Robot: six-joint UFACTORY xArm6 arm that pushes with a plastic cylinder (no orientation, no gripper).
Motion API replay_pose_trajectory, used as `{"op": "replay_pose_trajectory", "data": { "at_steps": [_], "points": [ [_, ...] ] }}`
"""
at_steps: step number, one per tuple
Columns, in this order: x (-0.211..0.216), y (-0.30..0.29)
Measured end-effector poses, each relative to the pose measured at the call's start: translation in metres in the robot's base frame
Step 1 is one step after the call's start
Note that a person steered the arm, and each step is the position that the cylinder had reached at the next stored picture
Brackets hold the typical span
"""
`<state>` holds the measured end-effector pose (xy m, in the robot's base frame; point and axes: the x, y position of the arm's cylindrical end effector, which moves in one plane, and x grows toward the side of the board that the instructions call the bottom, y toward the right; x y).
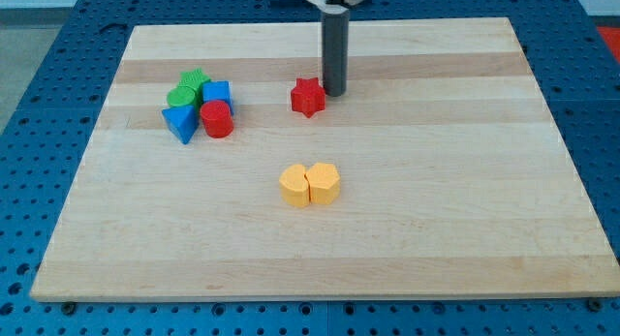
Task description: Move the red star to the top center of the board
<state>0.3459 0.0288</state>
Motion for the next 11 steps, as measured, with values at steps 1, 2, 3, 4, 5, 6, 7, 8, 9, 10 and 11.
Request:
{"op": "replay_pose_trajectory", "data": {
  "at_steps": [1,2,3,4,5,6,7,8,9,10,11],
  "points": [
    [0.026,0.018],
    [0.053,0.003],
    [0.055,-0.041],
    [0.018,-0.073],
    [-0.019,-0.096],
    [-0.011,-0.084],
    [0.004,-0.051],
    [0.005,-0.025],
    [0.013,-0.001],
    [-0.004,0.019],
    [-0.036,0.009]
  ]
}}
